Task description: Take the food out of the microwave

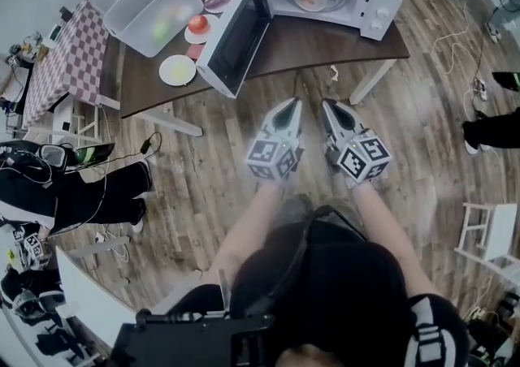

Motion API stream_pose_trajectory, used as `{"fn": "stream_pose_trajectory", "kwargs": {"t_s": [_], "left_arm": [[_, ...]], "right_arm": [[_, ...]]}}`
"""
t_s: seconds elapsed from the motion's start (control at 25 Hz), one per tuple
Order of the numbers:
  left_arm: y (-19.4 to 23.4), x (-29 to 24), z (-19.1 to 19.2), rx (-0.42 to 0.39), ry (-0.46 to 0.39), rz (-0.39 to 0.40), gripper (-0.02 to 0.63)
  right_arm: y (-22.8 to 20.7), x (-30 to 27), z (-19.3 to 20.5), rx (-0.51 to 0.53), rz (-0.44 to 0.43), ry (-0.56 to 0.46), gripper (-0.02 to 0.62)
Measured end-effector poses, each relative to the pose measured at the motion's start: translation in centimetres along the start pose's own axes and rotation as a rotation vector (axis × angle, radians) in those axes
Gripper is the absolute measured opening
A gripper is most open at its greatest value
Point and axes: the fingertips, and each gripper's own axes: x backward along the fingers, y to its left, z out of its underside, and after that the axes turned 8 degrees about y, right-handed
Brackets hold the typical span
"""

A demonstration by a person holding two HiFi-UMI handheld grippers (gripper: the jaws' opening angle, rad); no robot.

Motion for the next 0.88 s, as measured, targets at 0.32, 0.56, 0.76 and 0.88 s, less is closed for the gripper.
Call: {"fn": "stream_pose_trajectory", "kwargs": {"t_s": [0.32, 0.56, 0.76, 0.88], "left_arm": [[0.4, -1.2, 0.1, 0.016, 0.006, 0.009, 0.000], [1.2, -2.5, -0.1, 0.023, 0.005, 0.006, 0.000], [1.8, -3.9, -0.6, 0.013, 0.005, 0.003, 0.000], [2.2, -4.7, -1.1, 0.010, 0.004, 0.003, 0.000]], "right_arm": [[-0.5, -1.2, 0.1, 0.015, 0.012, 0.017, 0.002], [-1.6, -2.2, -0.2, 0.003, 0.016, 0.009, 0.003], [-2.5, -3.5, -1.0, 0.003, 0.012, 0.002, 0.002], [-2.9, -4.4, -1.5, 0.015, 0.008, 0.007, 0.003]]}}
